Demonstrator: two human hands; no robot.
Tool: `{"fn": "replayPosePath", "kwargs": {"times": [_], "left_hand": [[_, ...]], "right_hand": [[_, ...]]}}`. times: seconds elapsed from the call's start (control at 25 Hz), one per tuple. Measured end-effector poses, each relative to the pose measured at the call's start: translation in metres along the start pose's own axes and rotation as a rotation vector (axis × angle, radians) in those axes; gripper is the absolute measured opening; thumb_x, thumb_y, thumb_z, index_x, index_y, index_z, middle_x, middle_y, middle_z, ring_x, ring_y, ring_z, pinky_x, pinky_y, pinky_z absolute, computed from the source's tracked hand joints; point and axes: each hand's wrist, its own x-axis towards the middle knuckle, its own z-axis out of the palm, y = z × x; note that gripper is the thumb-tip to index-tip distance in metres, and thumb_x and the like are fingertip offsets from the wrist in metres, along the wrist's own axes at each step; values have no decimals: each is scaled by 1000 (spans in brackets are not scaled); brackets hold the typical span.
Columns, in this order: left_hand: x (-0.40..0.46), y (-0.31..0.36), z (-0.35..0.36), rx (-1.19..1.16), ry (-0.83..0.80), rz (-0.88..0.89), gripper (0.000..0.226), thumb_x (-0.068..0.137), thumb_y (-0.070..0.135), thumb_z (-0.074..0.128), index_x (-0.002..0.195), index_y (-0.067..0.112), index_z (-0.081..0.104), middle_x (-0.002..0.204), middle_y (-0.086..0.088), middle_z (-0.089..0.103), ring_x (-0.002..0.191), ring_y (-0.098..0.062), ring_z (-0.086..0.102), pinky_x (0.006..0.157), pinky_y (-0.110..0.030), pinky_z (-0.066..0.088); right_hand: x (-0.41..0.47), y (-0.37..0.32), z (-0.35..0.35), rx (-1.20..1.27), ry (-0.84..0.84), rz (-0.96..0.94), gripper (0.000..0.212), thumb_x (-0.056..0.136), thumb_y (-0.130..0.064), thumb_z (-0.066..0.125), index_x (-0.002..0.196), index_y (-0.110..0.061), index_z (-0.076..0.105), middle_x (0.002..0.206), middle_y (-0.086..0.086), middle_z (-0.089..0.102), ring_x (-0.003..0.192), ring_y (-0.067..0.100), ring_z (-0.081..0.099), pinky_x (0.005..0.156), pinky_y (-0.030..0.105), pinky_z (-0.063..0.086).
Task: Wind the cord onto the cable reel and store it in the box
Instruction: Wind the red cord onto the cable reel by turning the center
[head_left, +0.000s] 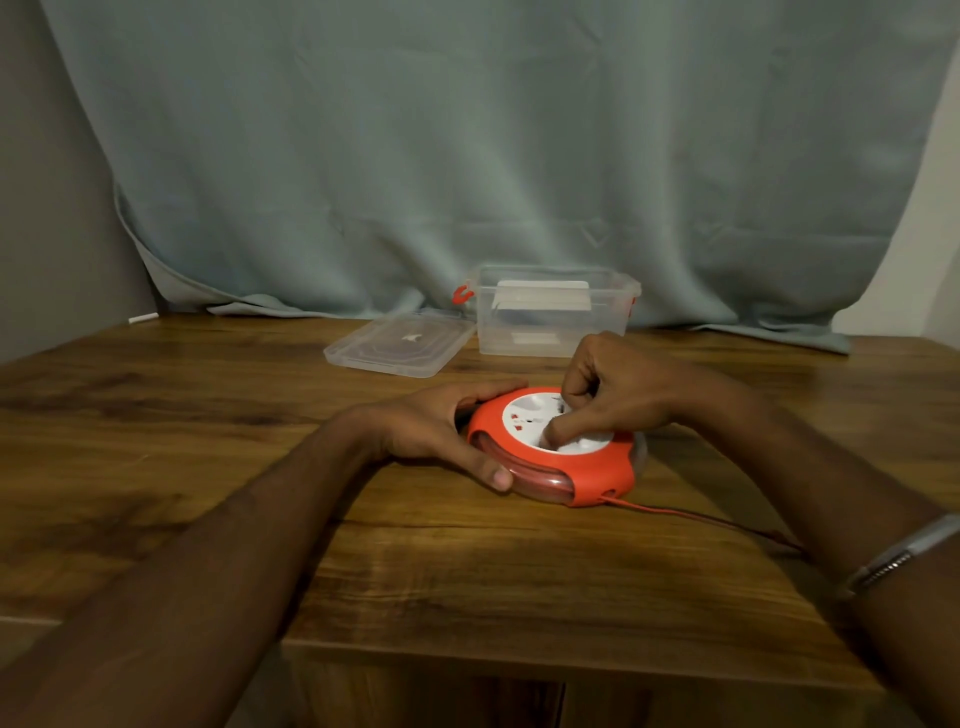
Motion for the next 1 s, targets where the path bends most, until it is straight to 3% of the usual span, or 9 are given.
{"fn": "replayPosePath", "kwargs": {"times": [0.16, 0.28, 0.4, 0.48, 0.56, 0.72, 0.88, 1.0], "left_hand": [[0, 0, 0, 11, 32, -4, 132, 52, 52, 98, 164, 44, 28, 162, 19, 42, 146, -7, 44, 126, -39, 35], [0, 0, -1, 9, 27, -13, 134, 52, 53, 99, 164, 44, 27, 162, 18, 43, 145, -7, 45, 126, -40, 35], [1, -1, -1, -1, 10, -5, 137, 50, 54, 101, 165, 42, 27, 162, 18, 43, 146, -7, 44, 127, -39, 33], [0, 0, -2, 8, -24, -2, 141, 47, 58, 101, 165, 43, 26, 165, 18, 39, 149, -8, 41, 128, -39, 31], [-1, 1, -3, 6, -54, -5, 137, 50, 52, 100, 164, 45, 25, 165, 19, 37, 149, -6, 39, 127, -36, 31], [-4, 4, -2, -8, -55, 20, 126, 54, 43, 95, 161, 46, 29, 154, 29, 44, 139, 10, 44, 117, -20, 36], [-1, 3, -2, 5, -17, 20, 127, 54, 48, 97, 162, 44, 30, 162, 20, 42, 146, -3, 43, 125, -33, 34], [-2, 4, -2, 4, 1, 7, 128, 53, 49, 97, 162, 44, 30, 160, 20, 43, 144, -4, 45, 122, -30, 37]], "right_hand": [[7, -2, 9, -53, 61, -4, 67, 84, -44, 82, 37, -15, 45, 37, -6, 36, 40, 11, 38, 54, 35, 33], [6, -1, 6, -33, 68, -83, 54, 86, -36, 82, 48, -17, 47, 44, -7, 43, 46, 7, 40, 56, 33, 36], [-1, 11, -10, 133, 45, -122, 29, 76, 1, 80, 82, -15, 56, 80, -7, 72, 54, 5, 45, 55, 27, 40], [-6, 16, -18, 214, -72, -70, 47, 72, 11, 78, 104, -10, 51, 113, -4, 78, 57, 14, 45, 53, 26, 41], [-6, 19, -18, 226, -157, -43, 51, 75, 14, 79, 108, -9, 47, 123, -5, 77, 56, 15, 43, 52, 24, 41], [-5, 18, -18, 268, -159, -34, 58, 74, 15, 83, 102, -14, 41, 121, 4, 77, 51, 10, 40, 48, 22, 38], [-6, 14, -12, 146, -45, 25, 64, 68, -9, 97, 99, -19, 42, 104, 10, 76, 56, 6, 44, 51, 20, 42], [-7, 8, -9, 69, 13, 19, 60, 67, -16, 98, 95, -19, 45, 93, 7, 74, 57, -4, 54, 54, 15, 42]]}}
